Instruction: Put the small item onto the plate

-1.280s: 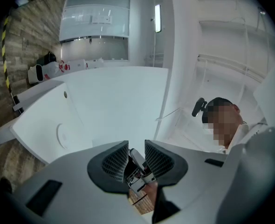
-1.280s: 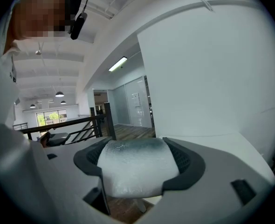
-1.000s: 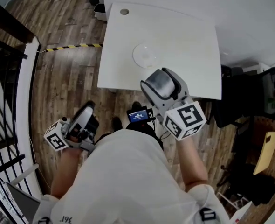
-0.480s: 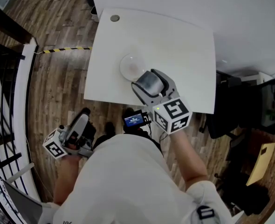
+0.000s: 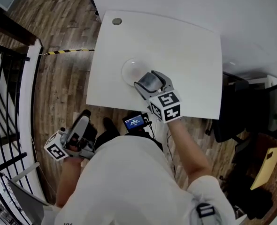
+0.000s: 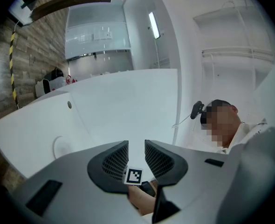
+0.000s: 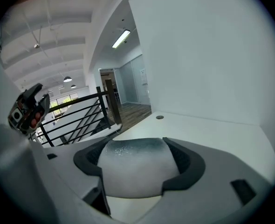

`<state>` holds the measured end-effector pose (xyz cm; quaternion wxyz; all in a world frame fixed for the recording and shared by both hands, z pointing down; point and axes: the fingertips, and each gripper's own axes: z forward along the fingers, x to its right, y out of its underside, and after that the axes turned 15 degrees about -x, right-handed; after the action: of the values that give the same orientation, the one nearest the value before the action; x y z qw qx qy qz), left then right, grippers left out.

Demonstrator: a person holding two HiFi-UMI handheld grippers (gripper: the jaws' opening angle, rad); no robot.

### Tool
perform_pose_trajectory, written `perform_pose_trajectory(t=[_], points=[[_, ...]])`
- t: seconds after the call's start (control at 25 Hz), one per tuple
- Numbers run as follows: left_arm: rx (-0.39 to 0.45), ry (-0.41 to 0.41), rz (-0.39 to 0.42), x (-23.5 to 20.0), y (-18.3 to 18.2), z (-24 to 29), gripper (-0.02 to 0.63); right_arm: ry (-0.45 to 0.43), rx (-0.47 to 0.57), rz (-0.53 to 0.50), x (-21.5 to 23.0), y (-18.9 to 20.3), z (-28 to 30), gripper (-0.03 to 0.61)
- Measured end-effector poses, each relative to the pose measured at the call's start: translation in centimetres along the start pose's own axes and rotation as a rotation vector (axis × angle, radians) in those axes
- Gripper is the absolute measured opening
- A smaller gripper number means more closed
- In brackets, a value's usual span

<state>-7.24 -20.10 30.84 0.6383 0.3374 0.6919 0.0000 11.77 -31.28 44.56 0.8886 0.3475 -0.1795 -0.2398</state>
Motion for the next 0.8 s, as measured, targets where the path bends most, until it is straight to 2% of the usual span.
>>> perform_pose_trajectory(t=[0.24, 0.52, 0.8], points=[[-0.031, -0.018, 0.002, -0.5, -1.8, -0.9, 0.112, 0.043, -0.082, -0.013, 1.2, 1.7, 3.9, 0.325], [-0.037, -0.03, -0.016, -1.3, -2.5, -2.0, 0.112, 0.061, -0.175, -0.1, 1.2, 3.0, 8.9, 0.325], [-0.026, -0.073, -0.028, -2.0, -2.6, -3.3, 0.112, 0.113, -0.271, -0.174, 3.2, 4.7, 14.4, 0.325]])
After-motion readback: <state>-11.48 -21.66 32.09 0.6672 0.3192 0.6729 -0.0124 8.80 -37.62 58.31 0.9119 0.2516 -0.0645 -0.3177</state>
